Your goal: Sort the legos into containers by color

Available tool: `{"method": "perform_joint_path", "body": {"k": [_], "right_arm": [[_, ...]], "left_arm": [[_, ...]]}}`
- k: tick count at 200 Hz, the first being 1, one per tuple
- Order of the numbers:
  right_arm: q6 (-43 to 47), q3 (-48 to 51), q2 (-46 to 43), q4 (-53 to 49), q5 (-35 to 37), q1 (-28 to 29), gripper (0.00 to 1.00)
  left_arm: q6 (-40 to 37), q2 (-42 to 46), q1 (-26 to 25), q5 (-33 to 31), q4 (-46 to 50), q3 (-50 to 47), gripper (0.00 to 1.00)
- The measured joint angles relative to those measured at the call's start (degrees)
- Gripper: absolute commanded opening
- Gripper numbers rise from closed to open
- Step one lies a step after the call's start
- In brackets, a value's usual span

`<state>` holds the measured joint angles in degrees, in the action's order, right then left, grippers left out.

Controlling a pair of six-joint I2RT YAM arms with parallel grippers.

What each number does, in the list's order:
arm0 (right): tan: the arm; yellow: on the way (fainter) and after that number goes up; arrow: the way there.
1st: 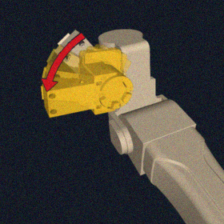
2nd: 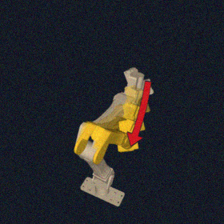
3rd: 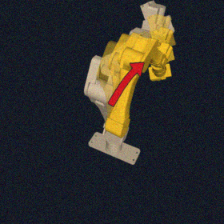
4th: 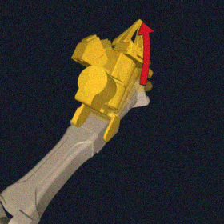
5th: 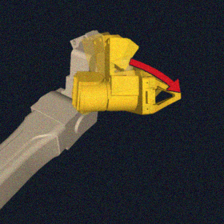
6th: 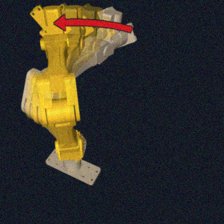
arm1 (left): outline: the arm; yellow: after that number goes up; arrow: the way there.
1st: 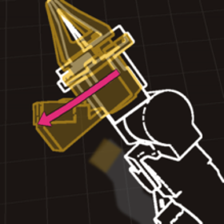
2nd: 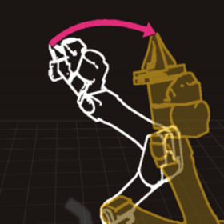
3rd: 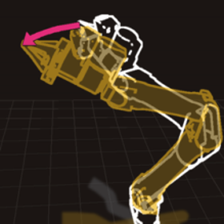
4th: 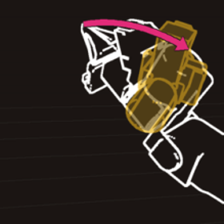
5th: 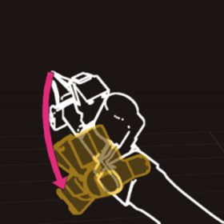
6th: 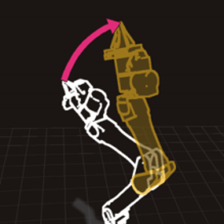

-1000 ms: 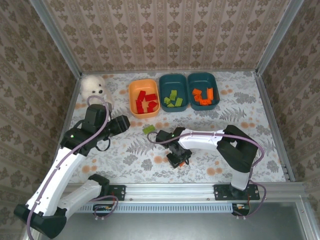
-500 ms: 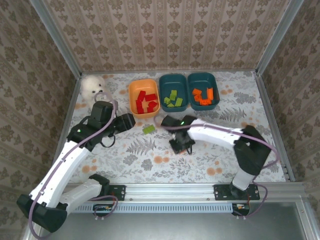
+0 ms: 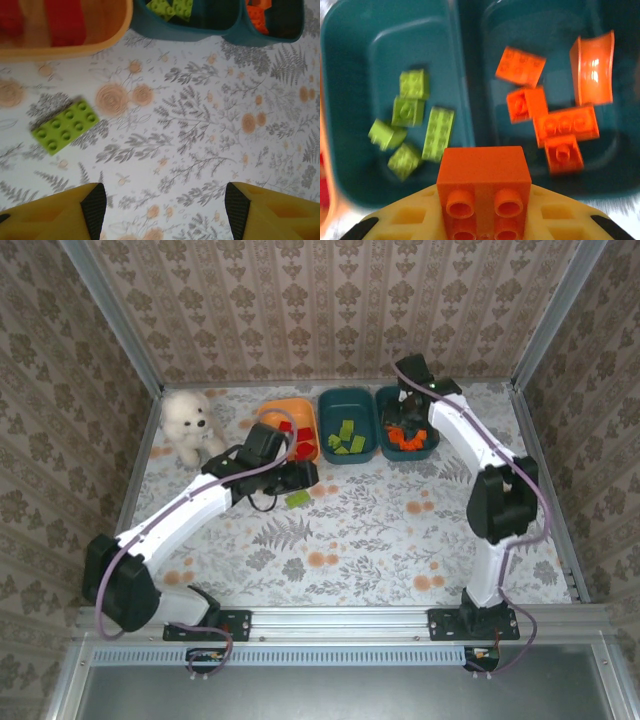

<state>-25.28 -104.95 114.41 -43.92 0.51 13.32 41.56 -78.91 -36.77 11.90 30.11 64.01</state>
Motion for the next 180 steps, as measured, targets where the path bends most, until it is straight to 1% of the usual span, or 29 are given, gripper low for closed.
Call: {"method": "perform_joint_path", "body": {"k": [24,43,74,111,128,164,172,180], "right_arm": [[-1.8,-6.8,9.5,3.1,-1.1,-2.6,0.26],[-3.7,-11.6,15.0,4.9,-1.2,-3.5,0.26],[-7.9,-17.6,21.4,7.8,-1.2,-4.6,0.26],[-11.8,-26.8,29.1,8.0,-1.2,-5.5,0.27],[-13.3,-29.7,31.9,7.8,-1.1,-5.7,0.28],[-15.9,-31.5,34.8,7.1,-0.7,-6.1,0.3],[-16.2,-32.3,35.5,6.4,-0.7,-6.2,0.32],[-16.5,-33.1,36.0,5.8,-0.7,-6.2,0.37]], "left_arm": [[-0.5,-2.2,-0.3,0.4,-0.7,2.7,0.67],[-0.9,-2.9,-0.3,0.4,-1.0,3.6,0.67],[-1.4,-3.7,-0.3,0.3,-0.9,3.9,0.67],[-3.4,-4.5,-0.3,-0.4,1.3,4.0,0.67],[-4.2,-4.6,-0.3,-1.1,2.2,4.0,0.67],[-5.2,-4.6,-0.3,-1.9,4.3,4.0,0.67],[-5.4,-4.6,-0.3,-2.1,4.5,4.0,0.68],[-5.4,-4.6,-0.3,-2.3,4.7,4.0,0.68]]}}
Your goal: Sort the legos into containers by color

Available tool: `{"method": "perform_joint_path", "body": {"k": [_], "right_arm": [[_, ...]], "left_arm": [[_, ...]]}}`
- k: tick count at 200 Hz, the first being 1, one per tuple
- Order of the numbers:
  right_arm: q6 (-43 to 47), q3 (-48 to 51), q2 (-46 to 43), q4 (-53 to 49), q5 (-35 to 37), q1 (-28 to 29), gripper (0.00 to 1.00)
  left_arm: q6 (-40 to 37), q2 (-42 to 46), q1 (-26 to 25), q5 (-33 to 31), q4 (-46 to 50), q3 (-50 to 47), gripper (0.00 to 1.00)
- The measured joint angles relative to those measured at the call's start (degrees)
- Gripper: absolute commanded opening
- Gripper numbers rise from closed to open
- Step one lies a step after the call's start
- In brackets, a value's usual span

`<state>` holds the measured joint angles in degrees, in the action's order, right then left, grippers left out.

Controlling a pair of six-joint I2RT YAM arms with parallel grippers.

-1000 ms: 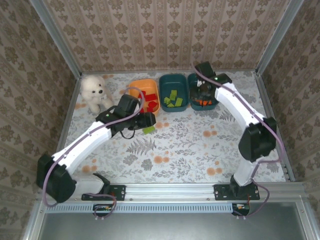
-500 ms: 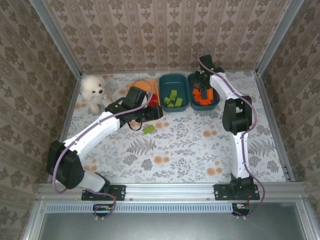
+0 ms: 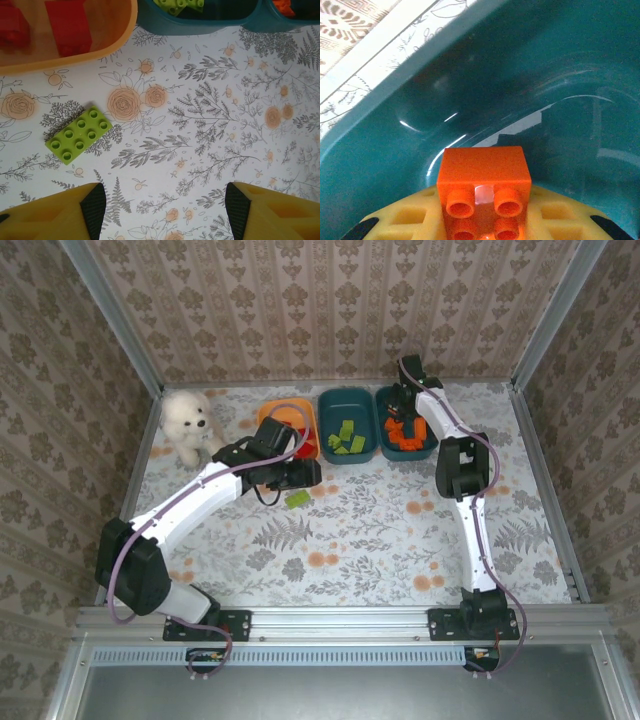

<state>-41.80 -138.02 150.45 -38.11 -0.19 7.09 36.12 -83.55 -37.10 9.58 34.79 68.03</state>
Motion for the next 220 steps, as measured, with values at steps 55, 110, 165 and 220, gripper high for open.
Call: {"method": "perform_joint_path", "body": {"k": [55,110,165,220], "right_arm": [[1.1,-1.1,0.0,-2.7,0.8,0.1,0.64],[4.6,1.7,-11.2,-3.3,1.2,1.8,0.63],[8.9,27.1,-43.8,5.2,-0.1,10.4,0.64],[8.5,57.7,-68.9,7.1,-2.9,19.8,0.64]], "left_arm": [[-2.3,0.0,0.0,-2.2,3.2,0.7,0.73],[-10.5,-0.2,0.3,-3.5,6.4,0.7,0.82],[-22.0,-8.4,2.1,-3.6,6.8,0.6,0.86],[-31.5,-17.6,4.1,-2.6,5.7,1.2,0.83]]}}
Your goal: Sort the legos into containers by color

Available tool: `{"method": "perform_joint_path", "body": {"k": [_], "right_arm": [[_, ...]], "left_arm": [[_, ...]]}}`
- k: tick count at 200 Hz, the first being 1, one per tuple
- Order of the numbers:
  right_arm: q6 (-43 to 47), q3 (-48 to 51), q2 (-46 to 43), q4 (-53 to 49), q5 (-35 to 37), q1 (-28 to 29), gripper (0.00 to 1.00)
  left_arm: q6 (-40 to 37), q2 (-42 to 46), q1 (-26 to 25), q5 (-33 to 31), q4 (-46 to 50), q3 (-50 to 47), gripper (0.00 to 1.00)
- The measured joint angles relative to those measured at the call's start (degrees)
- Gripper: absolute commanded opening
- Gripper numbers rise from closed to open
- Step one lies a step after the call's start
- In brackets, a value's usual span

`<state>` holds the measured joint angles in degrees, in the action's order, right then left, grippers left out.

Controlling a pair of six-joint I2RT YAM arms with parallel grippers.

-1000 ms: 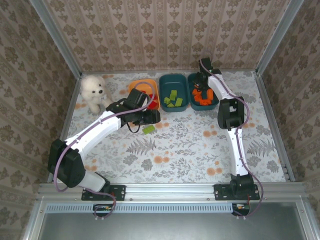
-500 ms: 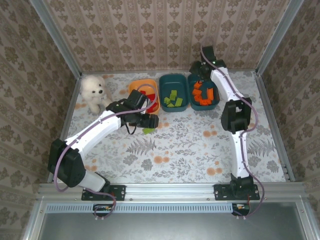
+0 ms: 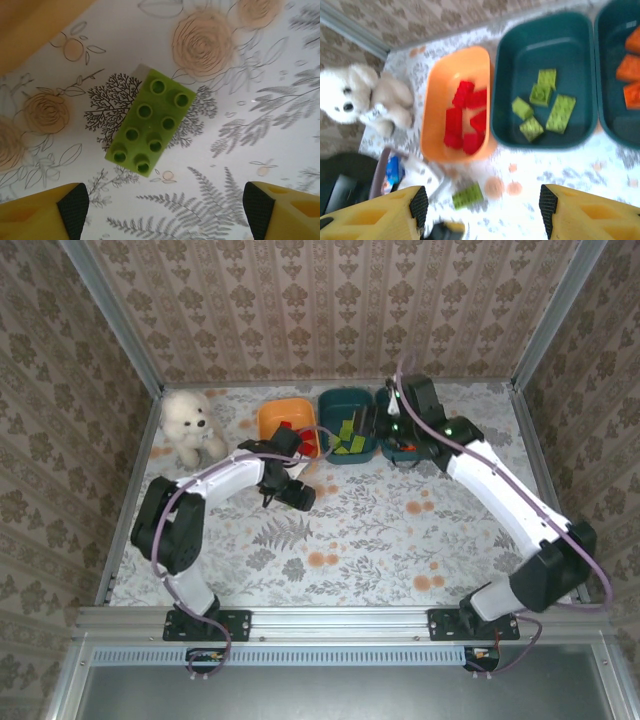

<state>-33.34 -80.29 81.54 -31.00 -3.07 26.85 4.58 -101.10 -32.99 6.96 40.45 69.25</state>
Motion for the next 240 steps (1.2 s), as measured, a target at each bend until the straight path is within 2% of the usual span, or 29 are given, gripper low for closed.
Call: {"method": "perform_joint_path", "body": {"k": [22,61,98,125,149,205,240], "right_arm": [[-0.6,5.1,-6.4,-3.3,0.0,1.8,0.64],[-1.6,7.4,-16.2,-6.3,-0.7,3.0,0.66],[-2.1,11.6,-22.0,-5.4,-6.5,3.0,0.68],[-3.2,13.9,-23.9,-5.3,-9.6,3.0,0.68],[-3.9,14.7,-25.2,-5.3,-10.7,3.0,0.69],[-4.4,14.8,-25.6,-5.2,-11.1,3.0,0.69],[-4.4,14.8,-25.5,-5.2,-11.2,3.0,0.69]], "left_arm": [[-2.4,-3.7,0.5,0.1,0.2,1.8,0.81],[-5.6,-6.6,0.4,-0.1,0.4,4.9,0.79],[-7.2,-8.8,-0.7,-0.9,0.5,6.9,0.74],[-7.2,-10.7,-1.7,-1.2,0.8,6.9,0.66],[-7.1,-11.1,-1.9,-2.1,0.8,7.0,0.51],[-5.3,-11.3,-3.4,-4.4,0.9,6.9,0.54],[-4.2,-12.0,-4.8,-6.9,1.6,7.6,0.48]]}}
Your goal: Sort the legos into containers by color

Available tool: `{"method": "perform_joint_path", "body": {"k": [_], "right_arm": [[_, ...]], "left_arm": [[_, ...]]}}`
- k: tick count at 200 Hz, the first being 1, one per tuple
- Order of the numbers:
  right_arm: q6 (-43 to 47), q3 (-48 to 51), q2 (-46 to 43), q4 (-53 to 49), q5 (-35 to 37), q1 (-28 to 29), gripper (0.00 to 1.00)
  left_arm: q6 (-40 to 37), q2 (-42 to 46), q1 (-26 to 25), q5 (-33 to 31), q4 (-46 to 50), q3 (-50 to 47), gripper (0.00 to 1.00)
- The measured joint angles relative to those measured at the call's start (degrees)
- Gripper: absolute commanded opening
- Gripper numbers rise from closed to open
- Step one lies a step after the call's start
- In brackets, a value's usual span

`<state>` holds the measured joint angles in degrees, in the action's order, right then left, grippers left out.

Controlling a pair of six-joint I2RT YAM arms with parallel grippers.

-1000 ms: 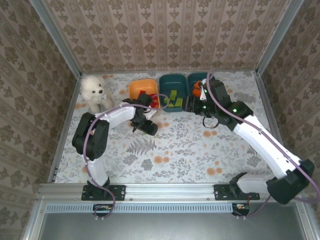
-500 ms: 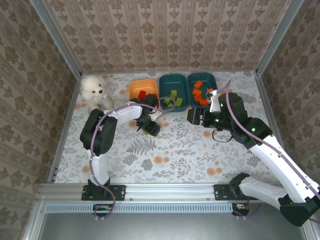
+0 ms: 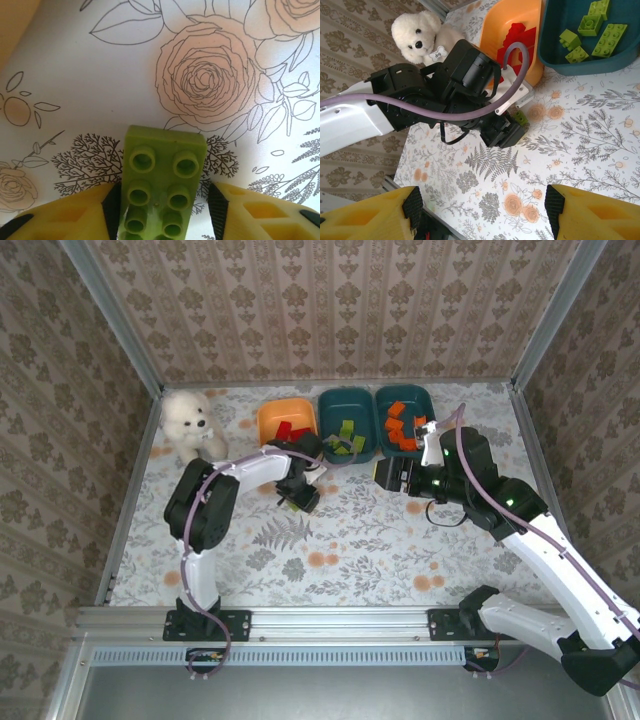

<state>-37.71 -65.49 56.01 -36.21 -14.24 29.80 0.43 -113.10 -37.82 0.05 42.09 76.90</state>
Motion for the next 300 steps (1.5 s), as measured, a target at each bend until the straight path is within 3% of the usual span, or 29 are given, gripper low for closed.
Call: {"method": "perform_joint_path", "body": {"k": [69,150,179,209,263,300], "right_arm": [[0.0,0.0,0.0,0.0,0.0,0.0,0.69],[0.0,0.0,-1.4,-0.3,1.4,0.0,0.69],[0.0,0.0,-3.2,-0.4,2.0,0.0,0.69],[0.0,0.0,-3.3,-0.4,2.0,0.0,0.69],[0.2,0.0,-1.5,-0.1,2.0,-0.7,0.69],[0.2,0.0,-0.8,0.3,2.0,-0.9,0.69]], "left_arm": [[1.4,-1.1,-2.2,-3.2,2.3,1.9,0.33],[6.3,1.5,-5.6,-1.8,8.3,5.1,0.31],[9.1,5.0,-6.3,0.5,11.6,15.5,0.32],[10.6,2.9,-4.2,3.0,12.7,30.3,0.31],[12.7,-19.5,1.9,6.1,12.4,60.5,0.32],[15.7,-29.2,4.7,6.2,8.8,64.8,0.32]]}}
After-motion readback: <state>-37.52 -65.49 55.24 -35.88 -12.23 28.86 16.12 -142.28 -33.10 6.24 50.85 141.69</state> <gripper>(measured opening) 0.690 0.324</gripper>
